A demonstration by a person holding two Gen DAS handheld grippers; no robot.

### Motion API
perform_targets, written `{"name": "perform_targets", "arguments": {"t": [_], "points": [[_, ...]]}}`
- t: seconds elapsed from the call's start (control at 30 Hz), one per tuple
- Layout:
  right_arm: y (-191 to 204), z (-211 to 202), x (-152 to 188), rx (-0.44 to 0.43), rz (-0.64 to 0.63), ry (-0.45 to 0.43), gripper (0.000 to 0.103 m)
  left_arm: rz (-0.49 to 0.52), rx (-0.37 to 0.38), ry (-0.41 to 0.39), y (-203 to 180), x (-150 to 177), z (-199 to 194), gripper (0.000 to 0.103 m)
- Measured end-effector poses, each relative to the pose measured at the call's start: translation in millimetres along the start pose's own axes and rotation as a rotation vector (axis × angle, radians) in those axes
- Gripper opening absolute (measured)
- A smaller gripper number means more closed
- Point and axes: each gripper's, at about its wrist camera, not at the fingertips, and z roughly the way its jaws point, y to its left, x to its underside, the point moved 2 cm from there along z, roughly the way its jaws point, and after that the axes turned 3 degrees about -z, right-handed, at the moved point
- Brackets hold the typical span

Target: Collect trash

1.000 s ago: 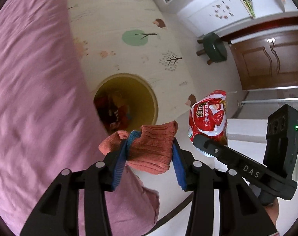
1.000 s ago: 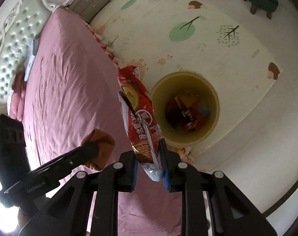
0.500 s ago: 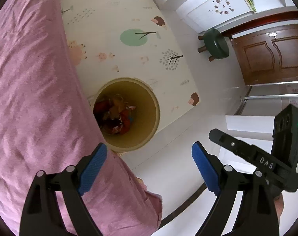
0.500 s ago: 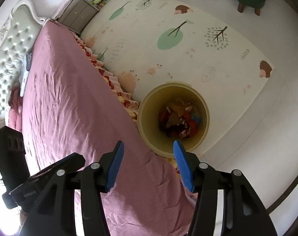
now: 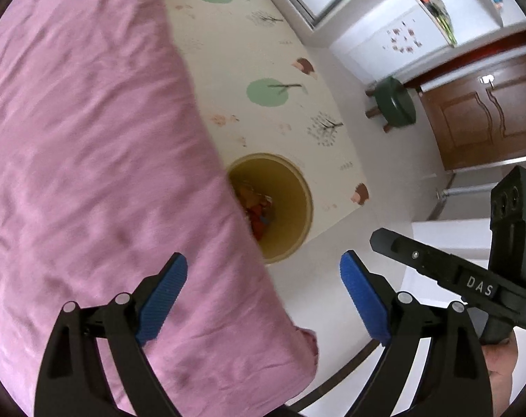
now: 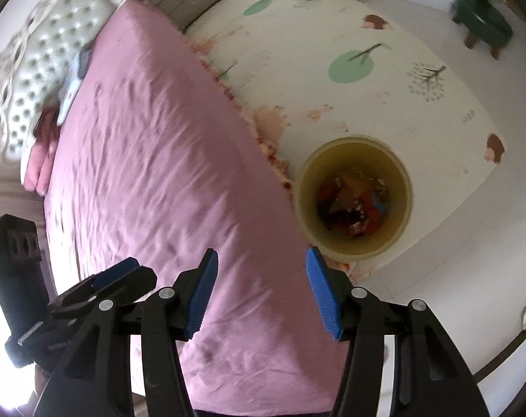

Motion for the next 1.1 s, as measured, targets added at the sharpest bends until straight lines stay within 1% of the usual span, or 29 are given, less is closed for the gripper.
{"name": "perform_targets", "arguments": {"t": [0.1, 0.13, 0.17, 0.2, 0.33, 0.4, 0.47, 0.57, 0.6, 0.7, 0.77, 0.83, 0.9, 0.93, 1.03, 1.1], "points": [[33, 7, 14, -0.020, -0.048, 0.023, 0.054, -0.041, -0.019, -0.024, 30, 16, -23, 0.090], [42, 10, 17, -0.023, -0.066, 0.030, 0.055, -0.054, -0.022, -0.034, 40, 21, -30, 0.091], [53, 12, 22, -0.024, -0.083, 0.035, 0.060, -0.072, -0.025, -0.047, 54, 29, -40, 0.091], [64, 15, 27, -0.027, -0.100, 0.043, 0.061, -0.084, -0.031, -0.056, 62, 35, -45, 0.091], [99, 32, 47, -0.036, -0.150, 0.084, 0.062, -0.160, -0.045, -0.078, 104, 63, -66, 0.092], [117, 42, 57, -0.035, -0.177, 0.107, 0.063, -0.197, -0.067, -0.089, 124, 79, -73, 0.092], [134, 49, 67, -0.031, -0.208, 0.128, 0.063, -0.220, -0.085, -0.098, 140, 92, -81, 0.092], [160, 58, 83, -0.018, -0.266, 0.148, 0.066, -0.258, -0.110, -0.110, 163, 112, -92, 0.093], [169, 59, 88, -0.015, -0.285, 0.150, 0.066, -0.274, -0.121, -0.117, 170, 119, -97, 0.095], [191, 59, 99, -0.014, -0.311, 0.155, 0.069, -0.318, -0.121, -0.134, 186, 134, -109, 0.097], [206, 55, 106, -0.004, -0.334, 0.142, 0.072, -0.338, -0.131, -0.147, 194, 143, -118, 0.098], [214, 52, 110, -0.001, -0.348, 0.130, 0.074, -0.345, -0.139, -0.164, 197, 148, -127, 0.098], [224, 49, 115, 0.002, -0.357, 0.123, 0.078, -0.347, -0.141, -0.188, 200, 152, -139, 0.098], [228, 48, 117, 0.000, -0.353, 0.123, 0.079, -0.344, -0.151, -0.201, 201, 153, -144, 0.098], [235, 46, 123, -0.009, -0.345, 0.135, 0.079, -0.333, -0.215, -0.250, 201, 155, -164, 0.099], [244, 40, 126, -0.019, -0.350, 0.127, 0.080, -0.337, -0.246, -0.287, 203, 157, -181, 0.099]]}}
